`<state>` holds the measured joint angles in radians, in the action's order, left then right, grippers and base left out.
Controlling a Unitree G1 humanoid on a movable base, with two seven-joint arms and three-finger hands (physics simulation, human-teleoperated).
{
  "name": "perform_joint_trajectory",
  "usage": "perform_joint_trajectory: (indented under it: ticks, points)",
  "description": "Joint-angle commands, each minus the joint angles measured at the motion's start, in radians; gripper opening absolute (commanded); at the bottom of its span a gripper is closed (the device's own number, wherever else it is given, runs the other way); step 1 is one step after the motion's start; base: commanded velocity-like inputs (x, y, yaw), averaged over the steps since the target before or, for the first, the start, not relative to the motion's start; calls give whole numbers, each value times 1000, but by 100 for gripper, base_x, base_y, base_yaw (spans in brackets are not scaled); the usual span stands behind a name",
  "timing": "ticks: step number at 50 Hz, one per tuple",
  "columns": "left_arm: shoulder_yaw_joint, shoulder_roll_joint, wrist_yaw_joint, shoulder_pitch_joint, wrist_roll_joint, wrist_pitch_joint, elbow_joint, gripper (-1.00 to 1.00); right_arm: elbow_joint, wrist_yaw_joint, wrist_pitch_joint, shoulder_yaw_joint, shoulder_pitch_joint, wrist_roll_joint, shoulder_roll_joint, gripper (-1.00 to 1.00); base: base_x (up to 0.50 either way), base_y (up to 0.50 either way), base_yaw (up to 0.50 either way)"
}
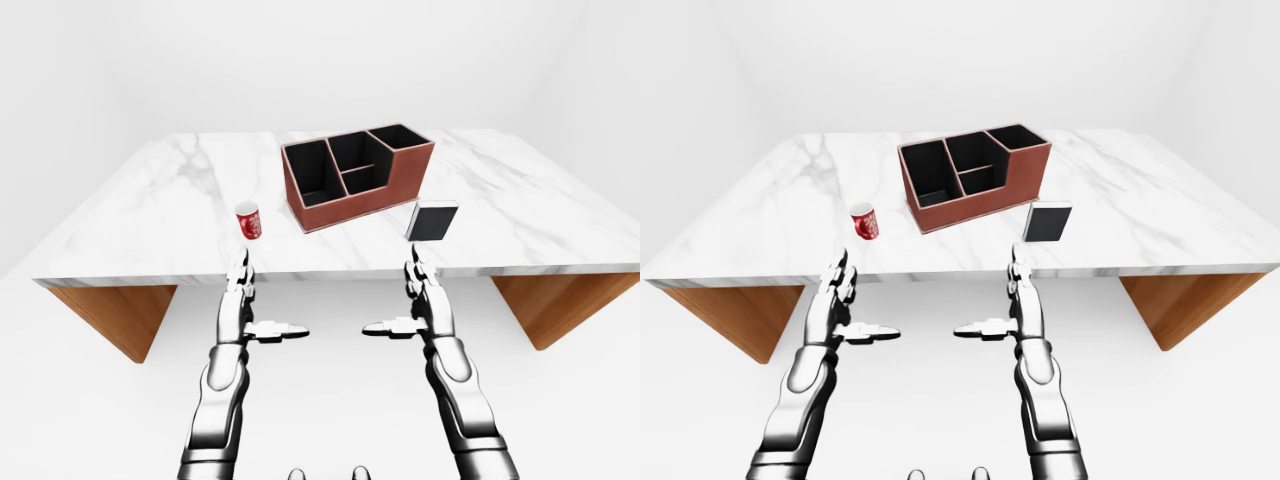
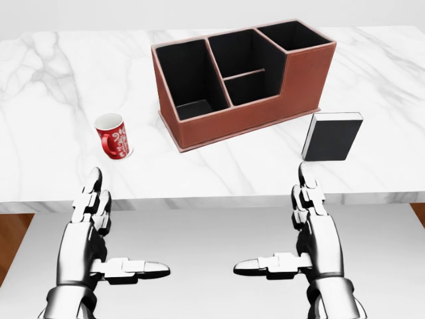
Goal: Pick up the book and place it in the back compartment of the caddy.
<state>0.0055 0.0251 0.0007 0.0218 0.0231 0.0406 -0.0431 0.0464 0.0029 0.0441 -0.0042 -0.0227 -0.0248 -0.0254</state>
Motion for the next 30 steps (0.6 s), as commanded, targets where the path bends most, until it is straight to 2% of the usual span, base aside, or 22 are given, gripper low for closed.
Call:
perform_joint_trajectory:
  ticks: [1, 9, 16, 27, 28, 30]
  points:
    - [24, 19, -34, -60, 25, -128, 259, 99, -235, 24, -131, -9, 56, -18, -10, 100, 0, 0, 0]
    - [76, 19, -81, -72, -2, -128, 498, 99, -498, 49, -131, -24, 84, -38, 6, 100, 0, 0, 0]
    - [108, 17, -101, -62, -1, -128, 586, 99, -684, 54, -131, -47, 85, -46, 4, 100, 0, 0, 0]
    - [123, 14, -118, -69, 2, -128, 660, 99, -798, 76, -131, -93, 73, -63, -1, 100, 0, 0, 0]
    - [125, 14, -118, -67, 3, -128, 665, 99, -817, 103, -131, -87, 92, -63, -10, 100, 0, 0, 0]
    - [129, 16, -120, -66, 6, -128, 679, 100, -831, 110, -131, -88, 98, -49, -10, 100, 42, 0, 0]
